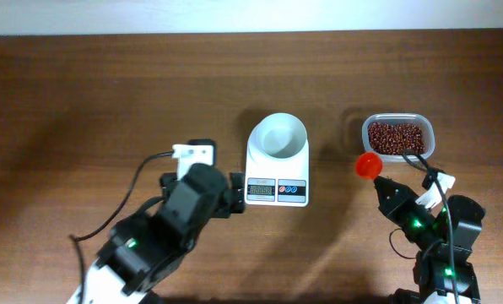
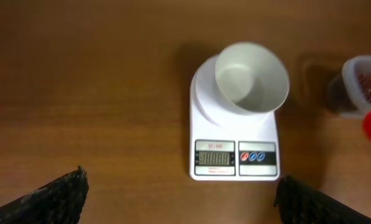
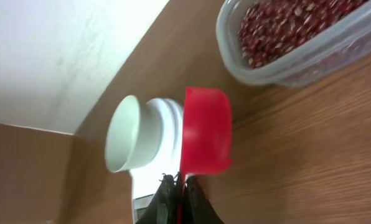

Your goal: Scoop and weigh 50g on scale

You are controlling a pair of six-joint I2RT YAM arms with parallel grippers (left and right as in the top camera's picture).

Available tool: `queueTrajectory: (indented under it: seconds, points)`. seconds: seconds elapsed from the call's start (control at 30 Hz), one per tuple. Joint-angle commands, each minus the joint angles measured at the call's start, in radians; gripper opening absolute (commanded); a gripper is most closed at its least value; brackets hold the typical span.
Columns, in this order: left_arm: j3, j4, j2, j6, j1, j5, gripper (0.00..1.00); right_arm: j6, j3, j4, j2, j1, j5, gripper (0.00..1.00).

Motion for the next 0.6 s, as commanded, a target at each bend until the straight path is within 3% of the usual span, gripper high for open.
queueTrajectory:
  seconds: [0.0,0.13,0.33,0.4,0.43,0.5,0.57]
  points:
    - [0.000,-0.002,-0.072,0.039,0.037,-0.067,0.99,0.064,0.007,0.003,-0.001,0.005,-0.167,0.04]
    - [0.000,-0.040,-0.072,0.038,0.040,-0.113,0.99,0.064,0.007,0.003,-0.001,0.005,-0.295,0.04]
    - [0.000,-0.063,-0.050,0.079,0.040,-0.044,0.99,0.064,0.007,0.002,-0.001,0.005,-0.309,0.04]
    - [0.003,-0.055,-0.053,0.228,0.040,0.021,0.99,0.064,0.007,0.002,-0.001,0.005,-0.309,0.04]
    - [0.019,-0.055,-0.052,0.374,0.040,0.084,0.99,0.064,0.007,0.002,-0.001,0.005,-0.309,0.04]
    - [0.056,-0.055,-0.052,0.553,0.041,0.166,0.99,0.064,0.007,0.002,-0.001,0.005,-0.309,0.04]
    - [0.106,-0.067,-0.052,0.677,0.041,0.204,0.99,0.064,0.007,0.002,-0.001,0.005,-0.309,0.04]
